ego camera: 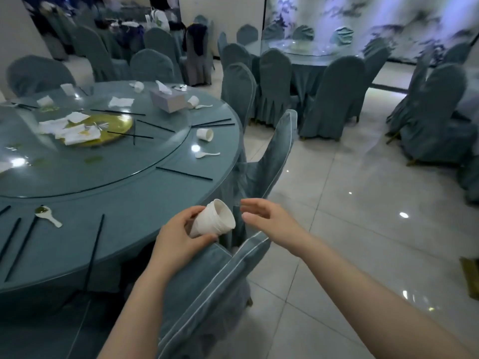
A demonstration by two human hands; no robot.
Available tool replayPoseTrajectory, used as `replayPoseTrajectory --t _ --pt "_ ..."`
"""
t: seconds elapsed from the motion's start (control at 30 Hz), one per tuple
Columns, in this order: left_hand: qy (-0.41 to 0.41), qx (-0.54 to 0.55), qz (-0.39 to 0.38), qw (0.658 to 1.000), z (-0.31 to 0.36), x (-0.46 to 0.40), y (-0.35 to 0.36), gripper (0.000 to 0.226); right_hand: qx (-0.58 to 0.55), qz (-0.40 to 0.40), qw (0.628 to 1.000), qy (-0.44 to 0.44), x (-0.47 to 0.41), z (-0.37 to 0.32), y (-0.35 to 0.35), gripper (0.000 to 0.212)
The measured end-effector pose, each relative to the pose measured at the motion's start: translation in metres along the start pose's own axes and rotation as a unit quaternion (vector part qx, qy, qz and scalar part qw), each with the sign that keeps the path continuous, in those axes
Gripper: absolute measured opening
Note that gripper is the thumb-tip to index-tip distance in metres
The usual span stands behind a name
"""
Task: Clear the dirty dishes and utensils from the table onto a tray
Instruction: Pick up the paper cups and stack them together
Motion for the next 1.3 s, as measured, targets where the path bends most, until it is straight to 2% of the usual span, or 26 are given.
replayPoseTrajectory --t 0.13,0.3,0.57,0.73,1.0,1.13,1.3 --pt "-0.034 0.020 0.034 0.999 0.011 -0.026 0.029 0.050 -0.018 0.022 1.000 0.002 -0.034 0.014 -0.052 0.035" --pt "-0.059 0.045 0.080 0.994 0.016 -0.083 0.070 0.049 -0.012 0.009 1.000 -0.011 -0.096 0.027 -0.102 0.032" --pt "-0.103 0.091 0.109 0.985 0.019 -0.199 0.148 0.048 0.008 0.008 1.000 -0.007 -0.201 0.045 -0.197 0.028" --pt "-0.140 0.104 0.153 0.973 0.029 -0.245 0.163 0.043 0.002 -0.019 1.000 -0.008 -0.269 0.045 -0.236 0.023" --pt "-0.188 0.111 0.316 0.923 0.040 -0.301 0.175 0.043 -0.018 -0.112 0.993 -0.031 -0.407 0.049 -0.249 0.020" --pt "-0.213 0.088 0.384 0.894 0.039 -0.308 0.175 0.041 -0.014 -0.162 0.987 -0.018 -0.468 0.054 -0.224 0.019" --pt "-0.246 0.078 0.436 0.862 0.027 -0.309 0.165 0.041 0.059 -0.222 0.973 -0.038 -0.527 0.064 -0.172 0.021"
Point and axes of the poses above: each hand's wrist, its own x-axis away from the middle knuckle, its own y-axis out of the palm, z = x × y, the point moved 4 cm from there along -x, towards the middle knuckle, and after that the axes turned 5 degrees about z, right-handed, at the moved point
